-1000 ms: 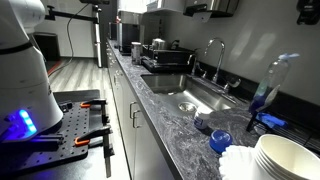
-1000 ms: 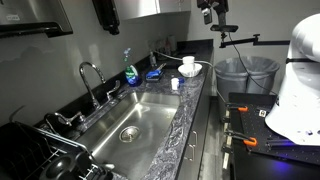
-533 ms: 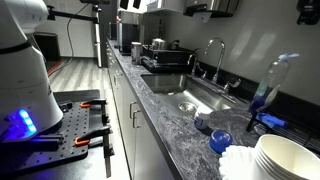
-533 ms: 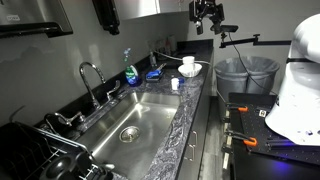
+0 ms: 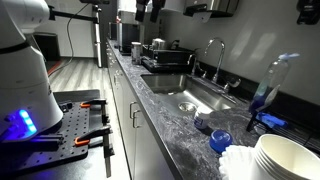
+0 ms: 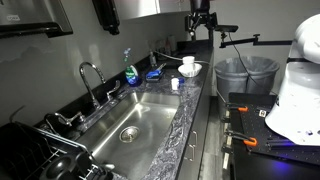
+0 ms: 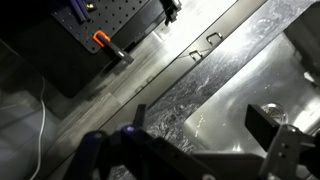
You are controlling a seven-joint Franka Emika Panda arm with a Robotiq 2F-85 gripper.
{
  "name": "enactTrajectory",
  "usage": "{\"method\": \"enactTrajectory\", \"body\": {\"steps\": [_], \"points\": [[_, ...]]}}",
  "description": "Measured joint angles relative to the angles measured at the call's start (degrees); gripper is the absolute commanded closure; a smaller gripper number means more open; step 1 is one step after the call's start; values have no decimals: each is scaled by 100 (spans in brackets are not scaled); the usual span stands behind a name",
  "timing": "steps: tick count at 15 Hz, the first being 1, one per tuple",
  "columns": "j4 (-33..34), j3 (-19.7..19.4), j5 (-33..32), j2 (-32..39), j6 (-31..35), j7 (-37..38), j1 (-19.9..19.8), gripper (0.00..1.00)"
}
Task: Move the dish reck closer to the sink
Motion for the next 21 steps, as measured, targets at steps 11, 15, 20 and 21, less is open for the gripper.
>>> {"method": "enactTrajectory", "body": {"steps": [11, 15, 20, 21], "points": [[281, -116, -342, 253, 85, -17, -2, 0], [280, -151, -736, 313, 110, -355, 5, 0], [392, -458, -897, 1102, 794, -1257, 59, 0], [441, -522, -896, 1330, 1031, -1439, 88, 0]]}}
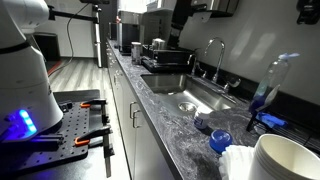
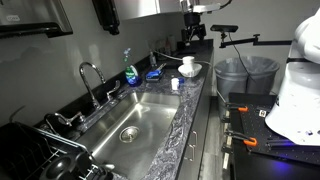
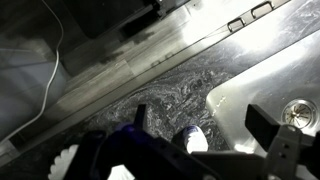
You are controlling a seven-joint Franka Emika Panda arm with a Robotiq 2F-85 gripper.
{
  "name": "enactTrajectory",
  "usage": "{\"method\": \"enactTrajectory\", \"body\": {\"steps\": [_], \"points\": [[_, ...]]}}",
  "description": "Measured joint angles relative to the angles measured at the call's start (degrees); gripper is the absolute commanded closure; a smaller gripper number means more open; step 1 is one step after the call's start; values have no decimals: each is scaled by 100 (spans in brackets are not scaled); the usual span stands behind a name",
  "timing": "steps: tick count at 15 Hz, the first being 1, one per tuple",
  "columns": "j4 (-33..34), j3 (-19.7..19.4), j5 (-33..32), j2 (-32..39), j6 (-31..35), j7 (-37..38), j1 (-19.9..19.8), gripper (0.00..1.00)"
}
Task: Move the dish reck closer to the sink
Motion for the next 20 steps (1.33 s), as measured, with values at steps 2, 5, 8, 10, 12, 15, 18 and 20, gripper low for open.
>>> {"method": "enactTrajectory", "body": {"steps": [2, 5, 8, 10, 12, 15, 18, 20], "points": [[149, -65, 1, 420, 409, -156, 45, 0], [480, -111, 11, 969, 844, -492, 123, 0], [827, -135, 11, 1381, 1204, -783, 159, 0], [1033, -135, 16, 1572, 1253, -785, 164, 0], [1123, -137, 17, 1646, 1253, -785, 165, 0], [1134, -137, 17, 1650, 1253, -785, 165, 0], [1126, -138, -86, 1675, 1359, -777, 165, 0], [1121, -138, -267, 1763, 1659, -834, 167, 0]]}}
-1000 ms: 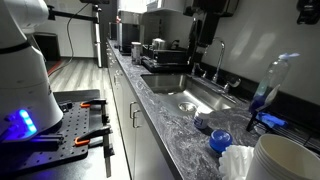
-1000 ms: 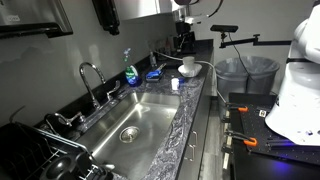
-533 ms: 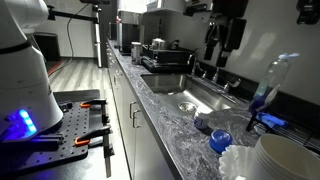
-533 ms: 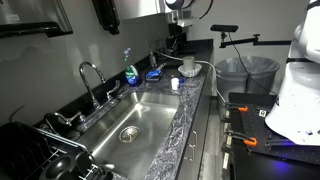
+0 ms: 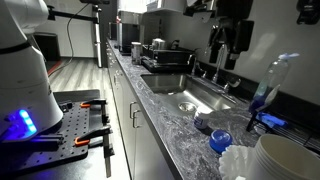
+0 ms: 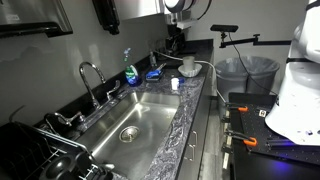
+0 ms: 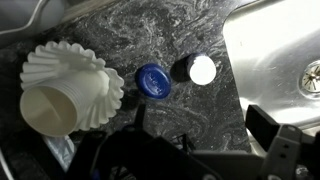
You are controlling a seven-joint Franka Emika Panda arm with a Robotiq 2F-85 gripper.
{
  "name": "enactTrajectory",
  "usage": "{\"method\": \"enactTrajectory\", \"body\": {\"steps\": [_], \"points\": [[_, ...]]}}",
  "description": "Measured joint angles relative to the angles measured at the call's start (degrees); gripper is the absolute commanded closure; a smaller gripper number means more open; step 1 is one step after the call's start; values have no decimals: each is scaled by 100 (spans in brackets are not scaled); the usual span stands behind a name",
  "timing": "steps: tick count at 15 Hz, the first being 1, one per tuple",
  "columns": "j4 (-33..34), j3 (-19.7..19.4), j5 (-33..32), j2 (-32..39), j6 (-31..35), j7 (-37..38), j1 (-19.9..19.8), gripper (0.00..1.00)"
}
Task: Move the dish reck closer to the sink
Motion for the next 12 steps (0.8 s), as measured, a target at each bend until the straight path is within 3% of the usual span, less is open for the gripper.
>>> {"method": "enactTrajectory", "body": {"steps": [2, 9, 12], "points": [[4, -1, -156, 156, 328, -290, 1, 0], [111, -4, -1996, 944, 1431, -362, 44, 0], [307, 0, -1990, 1224, 1647, -903, 57, 0]]}}
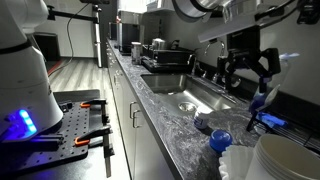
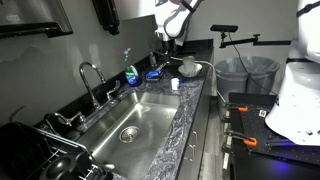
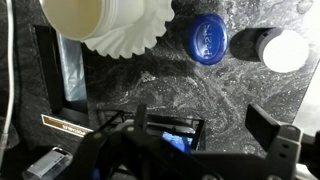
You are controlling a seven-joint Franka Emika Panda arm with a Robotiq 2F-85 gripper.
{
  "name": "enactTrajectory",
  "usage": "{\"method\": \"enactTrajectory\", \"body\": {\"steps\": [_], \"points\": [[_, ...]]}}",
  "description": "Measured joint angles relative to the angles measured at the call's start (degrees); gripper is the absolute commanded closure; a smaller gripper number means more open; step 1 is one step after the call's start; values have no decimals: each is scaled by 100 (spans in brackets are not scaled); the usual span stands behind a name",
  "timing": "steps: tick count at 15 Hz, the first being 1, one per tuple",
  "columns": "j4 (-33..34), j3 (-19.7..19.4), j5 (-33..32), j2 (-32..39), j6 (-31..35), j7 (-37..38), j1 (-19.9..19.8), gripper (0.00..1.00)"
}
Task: Move the dish reck closer to the sink
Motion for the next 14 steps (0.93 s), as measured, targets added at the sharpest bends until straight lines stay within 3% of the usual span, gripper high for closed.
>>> {"method": "enactTrajectory", "body": {"steps": [9, 14], "points": [[1097, 293, 1518, 1017, -187, -2042, -251, 0], [1469, 385, 1697, 1242, -441, -2218, -347, 0]]}}
